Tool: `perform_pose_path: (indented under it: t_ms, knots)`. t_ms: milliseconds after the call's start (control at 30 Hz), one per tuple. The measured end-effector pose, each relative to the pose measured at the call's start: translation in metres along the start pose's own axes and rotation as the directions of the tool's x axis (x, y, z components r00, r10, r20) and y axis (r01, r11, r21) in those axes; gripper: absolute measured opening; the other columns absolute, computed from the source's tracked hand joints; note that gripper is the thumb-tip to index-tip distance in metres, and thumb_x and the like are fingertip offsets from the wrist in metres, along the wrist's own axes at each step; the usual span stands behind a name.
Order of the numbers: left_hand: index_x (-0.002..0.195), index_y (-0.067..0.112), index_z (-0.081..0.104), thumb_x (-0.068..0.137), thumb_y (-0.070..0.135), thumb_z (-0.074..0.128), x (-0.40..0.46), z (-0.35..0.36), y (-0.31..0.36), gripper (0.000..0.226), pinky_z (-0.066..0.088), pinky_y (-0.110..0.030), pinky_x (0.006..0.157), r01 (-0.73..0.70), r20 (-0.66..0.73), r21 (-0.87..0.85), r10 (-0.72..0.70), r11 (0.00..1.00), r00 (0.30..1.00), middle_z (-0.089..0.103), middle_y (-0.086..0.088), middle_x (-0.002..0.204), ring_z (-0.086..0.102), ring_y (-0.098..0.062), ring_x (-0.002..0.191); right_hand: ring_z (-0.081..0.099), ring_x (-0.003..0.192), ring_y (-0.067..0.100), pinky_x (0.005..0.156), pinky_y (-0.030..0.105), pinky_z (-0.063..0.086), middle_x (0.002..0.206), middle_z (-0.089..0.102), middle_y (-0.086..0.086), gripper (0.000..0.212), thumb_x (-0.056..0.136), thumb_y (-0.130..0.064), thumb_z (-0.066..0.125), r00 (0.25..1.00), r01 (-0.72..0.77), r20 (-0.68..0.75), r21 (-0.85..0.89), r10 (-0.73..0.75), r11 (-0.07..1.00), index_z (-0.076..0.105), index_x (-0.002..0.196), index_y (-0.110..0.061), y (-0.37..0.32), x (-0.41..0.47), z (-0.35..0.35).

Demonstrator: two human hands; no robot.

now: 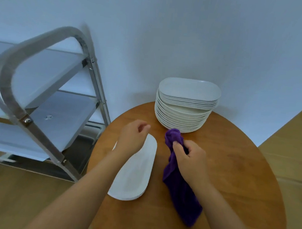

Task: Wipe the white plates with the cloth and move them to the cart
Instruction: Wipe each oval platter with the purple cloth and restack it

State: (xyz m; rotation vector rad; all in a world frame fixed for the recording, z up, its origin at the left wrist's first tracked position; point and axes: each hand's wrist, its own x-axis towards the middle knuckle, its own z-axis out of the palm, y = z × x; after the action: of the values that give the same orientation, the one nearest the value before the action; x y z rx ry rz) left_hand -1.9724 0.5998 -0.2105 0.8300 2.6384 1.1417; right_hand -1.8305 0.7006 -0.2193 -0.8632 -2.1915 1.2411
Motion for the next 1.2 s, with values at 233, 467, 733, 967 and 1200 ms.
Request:
perform_pose_path:
  t_ms: [233, 467, 733, 967, 1200]
  knots:
    - [0.066, 0.015, 0.054, 0.096, 0.037, 0.045, 0.096, 0.025, 0.048, 0.038, 0.051, -0.037, 0.069, 0.145, -0.078, -0.235, -0.167, 0.961, 0.983, 0.059, -0.002, 0.067, 0.059, -0.020, 0.069, 0.045, 0.049, 0.008, 0.048, 0.026, 0.035, 0.058, 0.057, 0.005, 0.037, 0.089, -0.037, 0.050, 0.997, 0.005, -0.073, -0.049, -0.008, 0.999, 0.060, 0.068, -0.008, -0.004, 0.066, -0.027]
    - [0.087, 0.009, 0.049, 0.089, 0.052, 0.051, 0.153, 0.028, 0.047, 0.043, 0.040, -0.031, 0.065, 0.256, -0.004, 0.066, -0.256, 0.964, 0.967, 0.052, -0.003, 0.079, 0.052, -0.022, 0.077, 0.042, 0.048, 0.008, 0.049, 0.028, 0.032, 0.052, 0.048, -0.004, 0.039, 0.086, -0.040, 0.049, 0.998, -0.025, -0.058, -0.031, 0.023, 0.999, 0.058, 0.067, -0.007, 0.010, 0.086, -0.040]
    - [0.054, 0.010, 0.034, 0.091, 0.020, 0.043, 0.162, 0.020, 0.056, 0.040, 0.027, -0.027, 0.048, 0.075, 0.124, 0.176, -0.097, 0.982, 0.987, 0.035, -0.003, 0.053, 0.032, -0.016, 0.049, 0.047, 0.050, 0.009, 0.049, 0.027, 0.036, 0.055, 0.055, 0.005, 0.037, 0.089, -0.038, 0.051, 0.997, -0.053, -0.062, 0.042, 0.055, 0.998, 0.059, 0.066, -0.009, 0.018, 0.082, -0.044]
    - [0.064, 0.003, 0.056, 0.091, 0.011, 0.045, 0.149, 0.004, 0.064, 0.031, 0.046, -0.018, 0.039, 0.211, 0.152, -0.275, -0.174, 0.938, 0.973, 0.060, -0.008, 0.056, 0.053, -0.010, 0.034, 0.040, 0.041, 0.004, 0.039, 0.015, 0.032, 0.044, 0.045, -0.009, 0.038, 0.091, -0.033, 0.052, 0.976, -0.156, -0.120, 0.217, 0.185, 0.964, 0.051, 0.057, -0.014, 0.023, 0.066, -0.051]
    - [0.069, 0.004, 0.061, 0.093, 0.012, 0.046, 0.094, -0.015, 0.056, 0.029, 0.050, -0.021, 0.044, 0.226, 0.115, -0.420, -0.195, 0.879, 0.974, 0.064, -0.005, 0.053, 0.055, -0.011, 0.039, 0.065, 0.061, 0.011, 0.057, 0.027, 0.054, 0.064, 0.068, -0.004, 0.033, 0.082, -0.051, 0.063, 0.873, -0.341, -0.116, 0.547, 0.473, 0.764, 0.067, 0.084, -0.018, 0.016, 0.048, -0.074]
